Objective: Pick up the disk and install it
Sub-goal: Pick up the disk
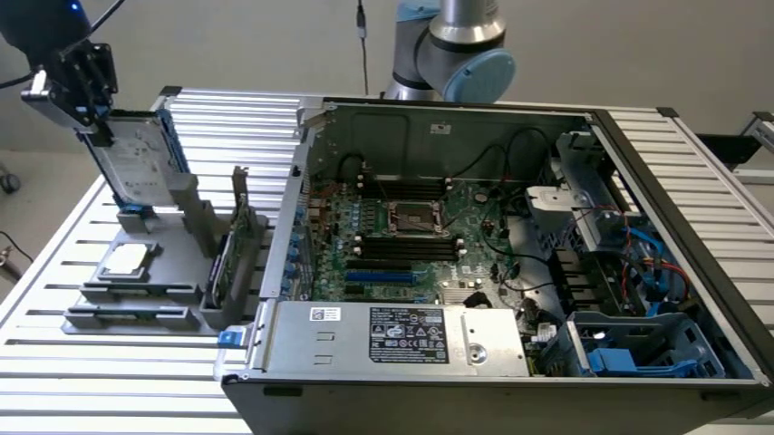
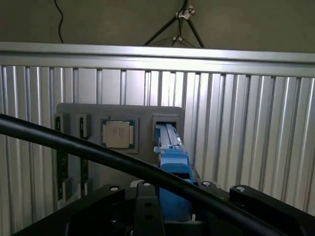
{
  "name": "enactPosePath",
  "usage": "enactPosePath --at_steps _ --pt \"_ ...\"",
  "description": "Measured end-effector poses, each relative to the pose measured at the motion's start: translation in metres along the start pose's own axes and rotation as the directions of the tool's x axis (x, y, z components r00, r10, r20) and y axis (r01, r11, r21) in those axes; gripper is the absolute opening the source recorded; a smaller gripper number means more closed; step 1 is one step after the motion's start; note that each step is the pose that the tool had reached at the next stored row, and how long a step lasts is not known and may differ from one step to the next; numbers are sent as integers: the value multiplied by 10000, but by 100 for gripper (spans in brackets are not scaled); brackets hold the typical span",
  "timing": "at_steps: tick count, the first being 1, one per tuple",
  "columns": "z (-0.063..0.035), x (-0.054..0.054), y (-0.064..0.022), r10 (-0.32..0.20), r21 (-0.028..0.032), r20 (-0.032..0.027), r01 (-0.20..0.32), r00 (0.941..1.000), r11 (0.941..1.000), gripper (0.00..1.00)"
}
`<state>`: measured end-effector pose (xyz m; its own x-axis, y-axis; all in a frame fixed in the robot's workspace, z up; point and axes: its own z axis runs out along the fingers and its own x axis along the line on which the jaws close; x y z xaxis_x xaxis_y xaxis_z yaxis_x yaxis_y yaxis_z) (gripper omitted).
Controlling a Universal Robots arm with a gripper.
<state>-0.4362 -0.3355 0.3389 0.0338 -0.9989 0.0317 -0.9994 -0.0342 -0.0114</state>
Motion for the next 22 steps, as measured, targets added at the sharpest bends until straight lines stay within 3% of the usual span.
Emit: enactPosePath --at_steps 15,22 --pt "-634 21 -29 -13 0 -4 13 10000 10000 32" --pt "-822 35 -244 -123 -6 5 123 9999 9999 32"
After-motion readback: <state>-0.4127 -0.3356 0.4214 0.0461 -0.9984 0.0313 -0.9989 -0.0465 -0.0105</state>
